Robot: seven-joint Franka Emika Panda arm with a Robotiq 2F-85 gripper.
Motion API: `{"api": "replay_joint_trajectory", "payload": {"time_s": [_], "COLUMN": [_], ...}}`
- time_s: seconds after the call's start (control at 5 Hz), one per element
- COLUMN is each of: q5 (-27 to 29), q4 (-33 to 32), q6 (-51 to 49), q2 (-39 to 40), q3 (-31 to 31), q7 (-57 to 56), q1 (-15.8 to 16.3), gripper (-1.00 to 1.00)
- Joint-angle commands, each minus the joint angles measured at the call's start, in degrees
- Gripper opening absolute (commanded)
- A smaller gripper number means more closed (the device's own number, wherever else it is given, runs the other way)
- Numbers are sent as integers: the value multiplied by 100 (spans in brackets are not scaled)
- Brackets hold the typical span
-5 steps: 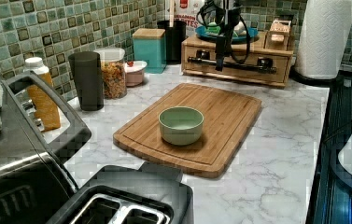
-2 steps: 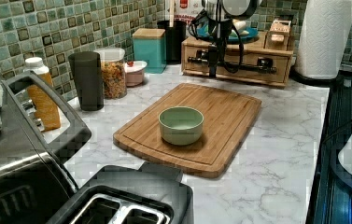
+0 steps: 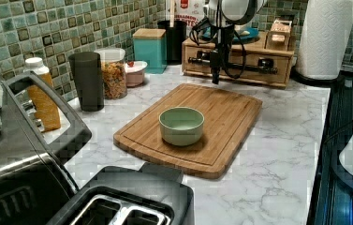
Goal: Open the drawer.
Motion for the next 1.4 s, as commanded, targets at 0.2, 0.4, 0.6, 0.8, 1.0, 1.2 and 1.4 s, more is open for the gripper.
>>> {"api": "replay_joint_trajectory", "payload": {"time_s": [0.2, 0.4, 0.6, 0.8, 1.0, 1.2, 1.4], "q5": [506, 920, 1277, 774, 1177, 1078, 1227], "q4": [-153, -42, -253, -828, -1099, -1390, -1500], "q6": [326, -98, -347, -275, -357, -72, -222], "q2": [201, 244, -8, -589, -806, -930, -1149], "q3": [232, 524, 744, 659, 1154, 1406, 1741], "q7": [-571, -1043, -1404, -433, -572, -7, 310], "q1": [-250, -326, -160, 540, 649, 918, 963], "gripper": [100, 100, 100, 100, 100, 100, 100]}}
